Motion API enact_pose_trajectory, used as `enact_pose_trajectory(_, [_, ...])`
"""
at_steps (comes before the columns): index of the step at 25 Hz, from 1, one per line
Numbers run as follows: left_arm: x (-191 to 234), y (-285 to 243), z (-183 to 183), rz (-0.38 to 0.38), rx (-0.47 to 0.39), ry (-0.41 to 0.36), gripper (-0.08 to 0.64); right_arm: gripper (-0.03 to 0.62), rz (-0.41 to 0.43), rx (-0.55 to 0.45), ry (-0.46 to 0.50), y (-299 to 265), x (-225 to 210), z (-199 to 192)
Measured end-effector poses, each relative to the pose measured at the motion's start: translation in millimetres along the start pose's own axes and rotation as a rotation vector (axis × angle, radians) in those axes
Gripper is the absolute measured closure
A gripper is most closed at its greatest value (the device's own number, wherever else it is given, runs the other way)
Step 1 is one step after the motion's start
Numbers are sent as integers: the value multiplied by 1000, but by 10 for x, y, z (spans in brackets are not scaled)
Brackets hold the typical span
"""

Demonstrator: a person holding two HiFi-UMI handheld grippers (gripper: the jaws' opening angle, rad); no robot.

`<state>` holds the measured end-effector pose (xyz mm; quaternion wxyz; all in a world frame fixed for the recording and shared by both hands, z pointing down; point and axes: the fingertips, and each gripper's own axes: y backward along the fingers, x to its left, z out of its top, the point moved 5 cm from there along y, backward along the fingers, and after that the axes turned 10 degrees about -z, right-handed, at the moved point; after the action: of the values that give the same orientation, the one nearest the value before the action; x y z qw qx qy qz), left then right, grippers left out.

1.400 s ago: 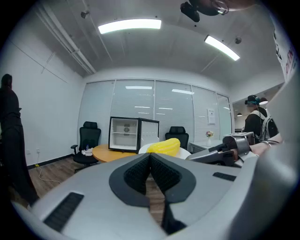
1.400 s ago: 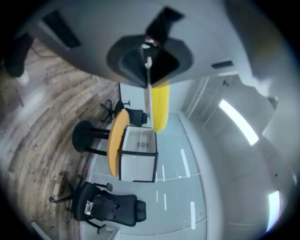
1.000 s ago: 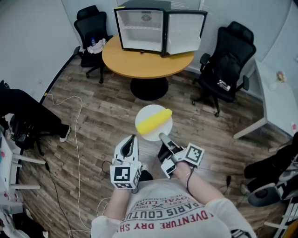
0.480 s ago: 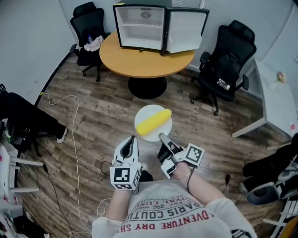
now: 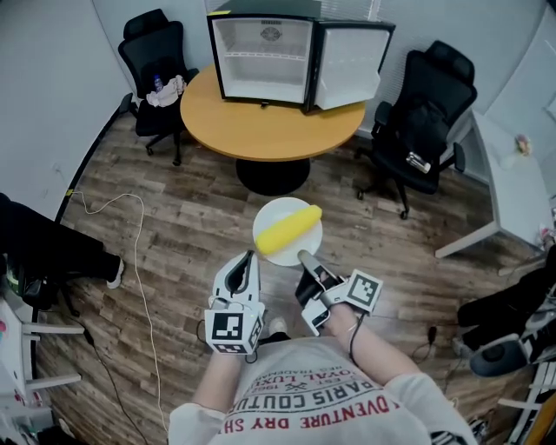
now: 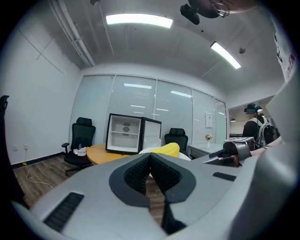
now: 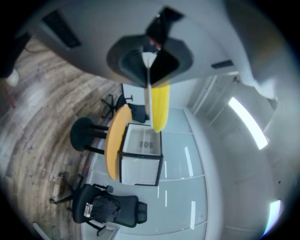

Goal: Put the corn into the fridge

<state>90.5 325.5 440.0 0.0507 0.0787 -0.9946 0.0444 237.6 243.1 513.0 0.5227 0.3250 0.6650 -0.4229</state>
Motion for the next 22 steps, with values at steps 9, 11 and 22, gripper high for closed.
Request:
enact_pose_trajectory(9, [545,-200,-24,22,33,17,528,554,11,-6,-31,-601,138,84])
enact_pose_trajectory(11, [651,-293,-22,31,34,20,528,554,8,1,-28,-741,147,157])
enact_pose_trajectory(22, [1310,-1307,130,111,21,2,528,554,50,92,-16,-1838,363,1004])
